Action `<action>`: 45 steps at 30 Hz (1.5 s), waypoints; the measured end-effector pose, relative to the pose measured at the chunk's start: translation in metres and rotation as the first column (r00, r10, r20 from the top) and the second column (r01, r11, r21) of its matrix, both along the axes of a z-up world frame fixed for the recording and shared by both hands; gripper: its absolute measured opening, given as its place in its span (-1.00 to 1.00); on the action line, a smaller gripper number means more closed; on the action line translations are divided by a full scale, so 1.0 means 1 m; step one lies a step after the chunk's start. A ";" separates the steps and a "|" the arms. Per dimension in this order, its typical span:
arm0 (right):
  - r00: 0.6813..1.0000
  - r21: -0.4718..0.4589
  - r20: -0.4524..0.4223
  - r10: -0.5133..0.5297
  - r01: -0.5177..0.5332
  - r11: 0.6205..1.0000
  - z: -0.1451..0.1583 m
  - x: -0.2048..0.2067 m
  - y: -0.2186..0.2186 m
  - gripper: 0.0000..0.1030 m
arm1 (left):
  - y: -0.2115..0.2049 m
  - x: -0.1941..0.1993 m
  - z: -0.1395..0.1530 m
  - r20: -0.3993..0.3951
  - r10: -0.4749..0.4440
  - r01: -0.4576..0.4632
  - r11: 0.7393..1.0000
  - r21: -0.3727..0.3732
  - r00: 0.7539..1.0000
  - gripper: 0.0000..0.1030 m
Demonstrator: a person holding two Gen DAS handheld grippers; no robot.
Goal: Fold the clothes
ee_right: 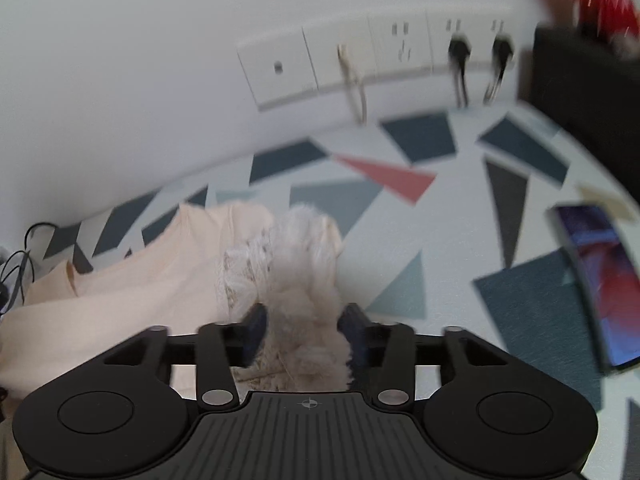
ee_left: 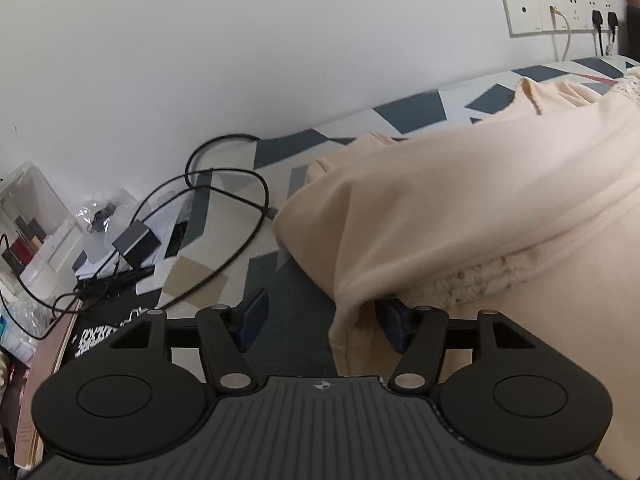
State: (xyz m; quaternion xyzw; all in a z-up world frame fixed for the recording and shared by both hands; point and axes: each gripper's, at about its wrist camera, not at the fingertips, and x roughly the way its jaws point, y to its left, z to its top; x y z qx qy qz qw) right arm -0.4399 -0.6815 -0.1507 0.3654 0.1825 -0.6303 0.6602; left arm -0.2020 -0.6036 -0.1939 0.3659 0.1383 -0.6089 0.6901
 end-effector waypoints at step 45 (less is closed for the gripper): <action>0.918 0.120 -0.180 0.354 -0.336 0.934 -0.051 0.010 0.088 0.99 | 0.059 -0.038 -0.010 -0.292 0.298 -0.217 0.935 0.280 0.909 1.00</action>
